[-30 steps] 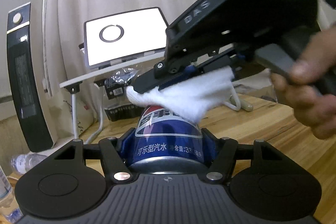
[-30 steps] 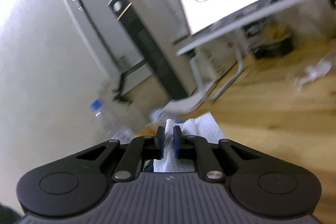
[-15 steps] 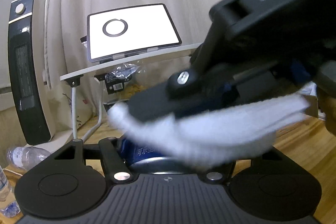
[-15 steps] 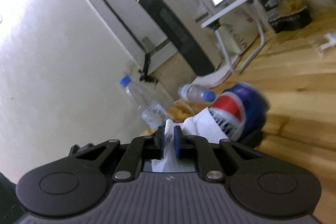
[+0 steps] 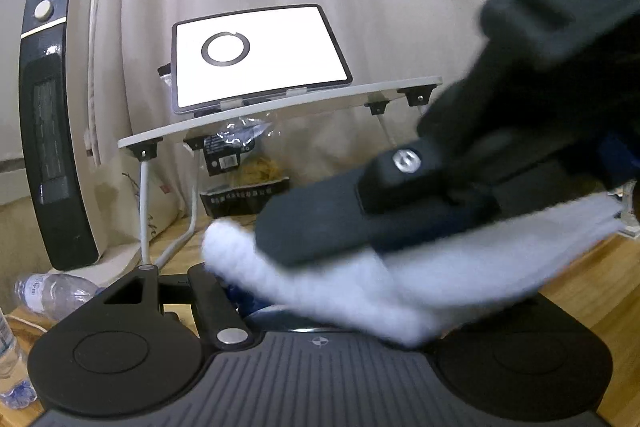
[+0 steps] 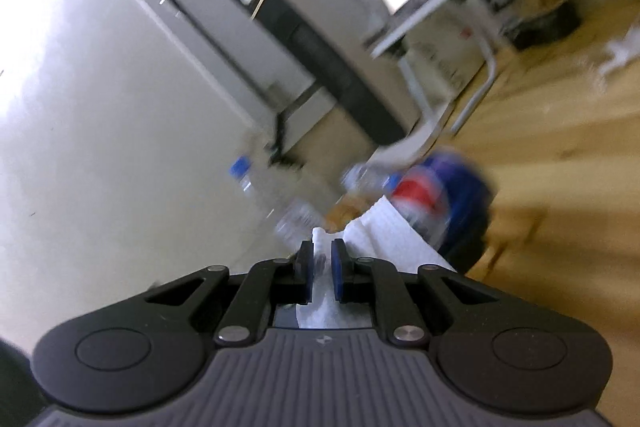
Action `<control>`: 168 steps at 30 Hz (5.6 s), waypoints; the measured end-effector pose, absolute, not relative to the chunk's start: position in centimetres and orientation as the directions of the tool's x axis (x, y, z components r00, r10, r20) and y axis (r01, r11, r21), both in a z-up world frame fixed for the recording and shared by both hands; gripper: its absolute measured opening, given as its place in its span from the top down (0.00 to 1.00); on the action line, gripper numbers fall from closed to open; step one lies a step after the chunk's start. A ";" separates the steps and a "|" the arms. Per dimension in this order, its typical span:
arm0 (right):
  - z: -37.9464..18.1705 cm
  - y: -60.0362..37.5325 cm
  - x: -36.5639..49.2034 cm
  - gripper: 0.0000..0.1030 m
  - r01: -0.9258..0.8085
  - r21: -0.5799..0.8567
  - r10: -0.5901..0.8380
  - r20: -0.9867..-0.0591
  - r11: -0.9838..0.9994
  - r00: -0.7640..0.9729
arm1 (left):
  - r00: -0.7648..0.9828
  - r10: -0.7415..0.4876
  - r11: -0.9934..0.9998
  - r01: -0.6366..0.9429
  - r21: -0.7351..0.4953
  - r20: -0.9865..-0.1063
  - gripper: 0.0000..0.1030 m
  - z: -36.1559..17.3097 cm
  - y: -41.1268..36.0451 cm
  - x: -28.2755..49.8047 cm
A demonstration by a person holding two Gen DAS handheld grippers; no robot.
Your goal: Clean container
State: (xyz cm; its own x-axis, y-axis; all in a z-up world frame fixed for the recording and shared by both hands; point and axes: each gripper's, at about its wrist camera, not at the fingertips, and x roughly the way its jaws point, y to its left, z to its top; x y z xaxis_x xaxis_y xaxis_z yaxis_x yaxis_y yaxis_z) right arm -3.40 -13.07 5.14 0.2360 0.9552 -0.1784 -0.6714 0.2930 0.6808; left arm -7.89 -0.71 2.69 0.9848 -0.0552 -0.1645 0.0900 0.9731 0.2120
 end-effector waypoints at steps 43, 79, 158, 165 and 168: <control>3.5 -18.3 4.9 0.85 -0.483 0.477 0.662 -0.346 0.734 0.665 | 0.987 -0.045 0.969 0.081 0.233 -0.157 0.35 2.8 -1.0 -8.1; -0.1 -15.4 1.2 0.29 -0.454 0.872 0.925 0.002 0.184 0.379 | 0.973 -0.207 0.976 0.198 -0.087 -0.106 0.20 5.4 2.0 -9.3; 0.6 -13.3 0.7 0.37 -0.532 0.055 0.458 -0.588 0.845 0.667 | 0.956 -0.083 0.984 0.123 0.127 -0.282 0.35 2.9 2.8 -6.2; -0.3 -12.7 0.6 0.65 -0.559 0.014 0.459 -0.589 0.829 0.665 | 0.960 -0.089 0.978 0.135 0.159 -0.265 0.35 2.9 1.8 -6.8; -0.3 -12.4 0.6 0.85 -0.583 -0.032 0.463 -0.573 0.812 0.676 | 0.958 -0.094 0.977 0.140 0.158 -0.270 0.35 2.8 1.7 -6.7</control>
